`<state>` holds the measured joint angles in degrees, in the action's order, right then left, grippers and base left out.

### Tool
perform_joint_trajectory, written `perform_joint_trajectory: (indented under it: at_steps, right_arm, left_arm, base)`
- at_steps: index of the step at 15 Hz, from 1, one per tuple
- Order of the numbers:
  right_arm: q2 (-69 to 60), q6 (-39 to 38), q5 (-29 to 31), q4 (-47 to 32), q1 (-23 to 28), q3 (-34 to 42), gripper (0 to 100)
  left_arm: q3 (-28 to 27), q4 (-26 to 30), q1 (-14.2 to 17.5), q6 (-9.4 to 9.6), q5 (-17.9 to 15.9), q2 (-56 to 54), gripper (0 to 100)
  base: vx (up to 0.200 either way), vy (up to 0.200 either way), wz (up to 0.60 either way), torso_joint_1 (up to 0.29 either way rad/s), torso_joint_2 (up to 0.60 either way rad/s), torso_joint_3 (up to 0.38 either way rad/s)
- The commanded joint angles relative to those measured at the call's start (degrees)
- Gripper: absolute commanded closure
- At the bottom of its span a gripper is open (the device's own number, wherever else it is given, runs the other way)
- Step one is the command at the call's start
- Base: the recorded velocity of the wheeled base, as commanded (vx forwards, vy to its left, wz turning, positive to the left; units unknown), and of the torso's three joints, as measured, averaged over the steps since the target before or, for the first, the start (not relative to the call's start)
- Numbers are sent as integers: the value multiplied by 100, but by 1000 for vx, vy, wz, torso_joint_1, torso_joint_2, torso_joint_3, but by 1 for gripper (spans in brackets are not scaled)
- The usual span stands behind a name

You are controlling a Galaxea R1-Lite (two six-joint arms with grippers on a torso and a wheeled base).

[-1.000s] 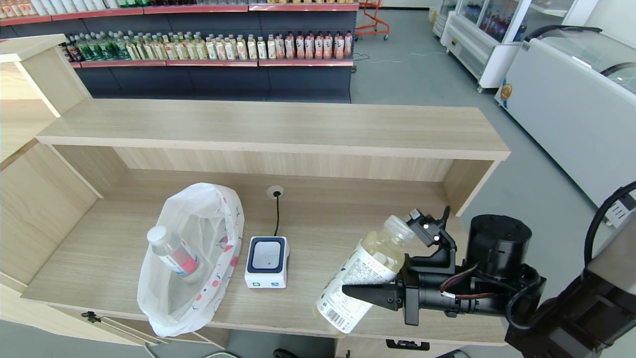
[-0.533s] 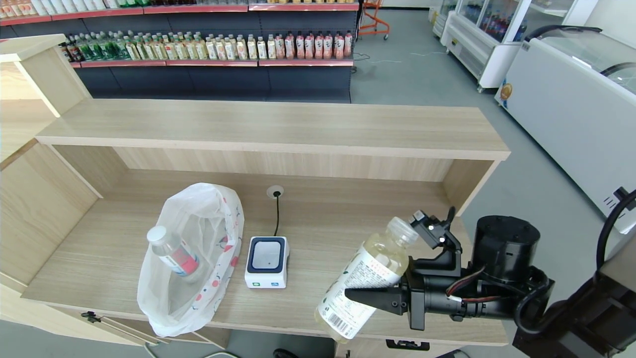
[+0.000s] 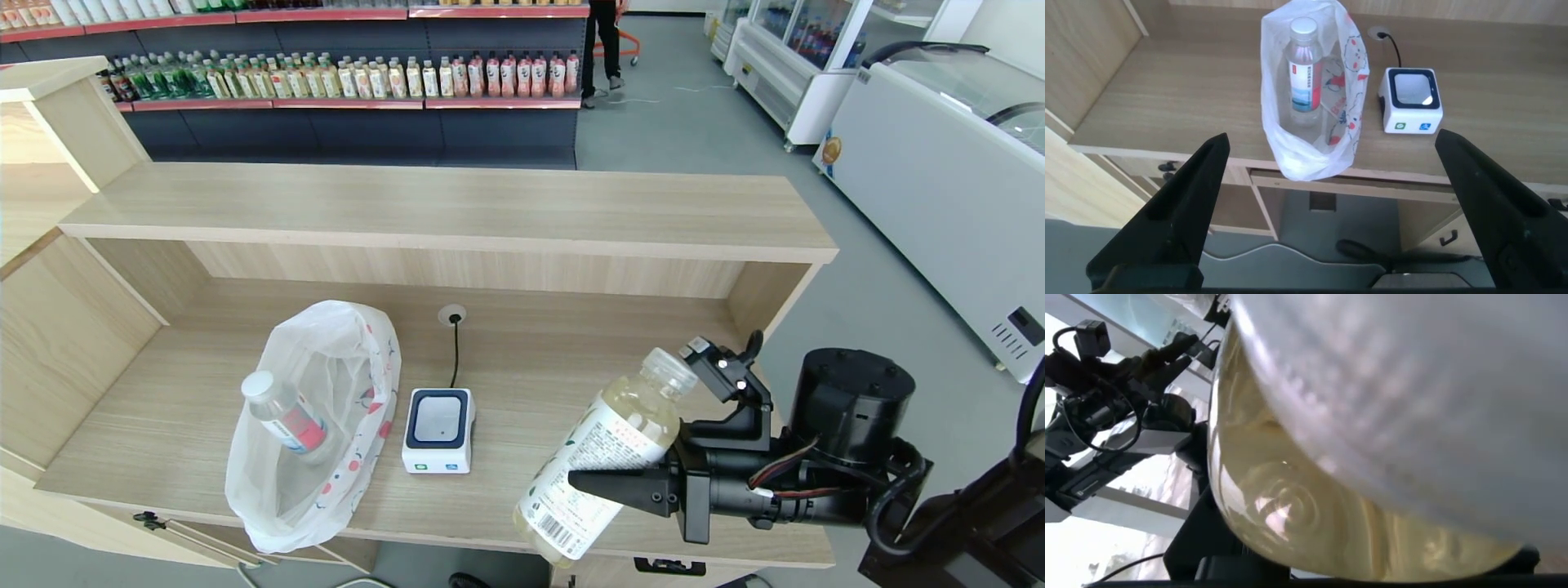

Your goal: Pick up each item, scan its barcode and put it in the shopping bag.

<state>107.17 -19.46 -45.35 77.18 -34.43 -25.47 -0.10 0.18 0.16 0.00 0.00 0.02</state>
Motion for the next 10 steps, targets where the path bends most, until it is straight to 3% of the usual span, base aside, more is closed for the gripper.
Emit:
perform_joint_trajectory:
  at_steps: [1,10]
  right_arm:
    - [-29,3,0,8,-11,7,100]
    - [-56,56,9,8,-3,33,100]
  left_arm:
    - [1,-1,2,0,0,-2,0]
    - [1,-1,2,0,0,-2,0]
  base:
    - [0,0,0,0,0,0]
    - [0,0,0,0,0,0]
